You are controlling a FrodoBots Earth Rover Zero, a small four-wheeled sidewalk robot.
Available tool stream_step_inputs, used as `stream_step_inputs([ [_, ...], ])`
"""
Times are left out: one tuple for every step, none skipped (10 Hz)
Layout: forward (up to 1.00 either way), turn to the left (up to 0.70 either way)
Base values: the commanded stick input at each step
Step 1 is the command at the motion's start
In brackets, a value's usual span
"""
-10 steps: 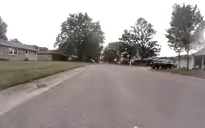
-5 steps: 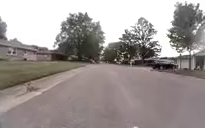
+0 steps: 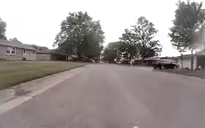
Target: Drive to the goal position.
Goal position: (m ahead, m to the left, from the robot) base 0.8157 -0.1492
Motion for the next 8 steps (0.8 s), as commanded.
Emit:
stream_step_inputs([
  [0.70, 0.00],
  [0.70, 0.00],
  [0.70, 0.00],
  [0.70, 0.00],
  [0.70, 0.00],
  [0.70, 0.00],
  [0.70, 0.00],
  [0.70, 0.00],
])
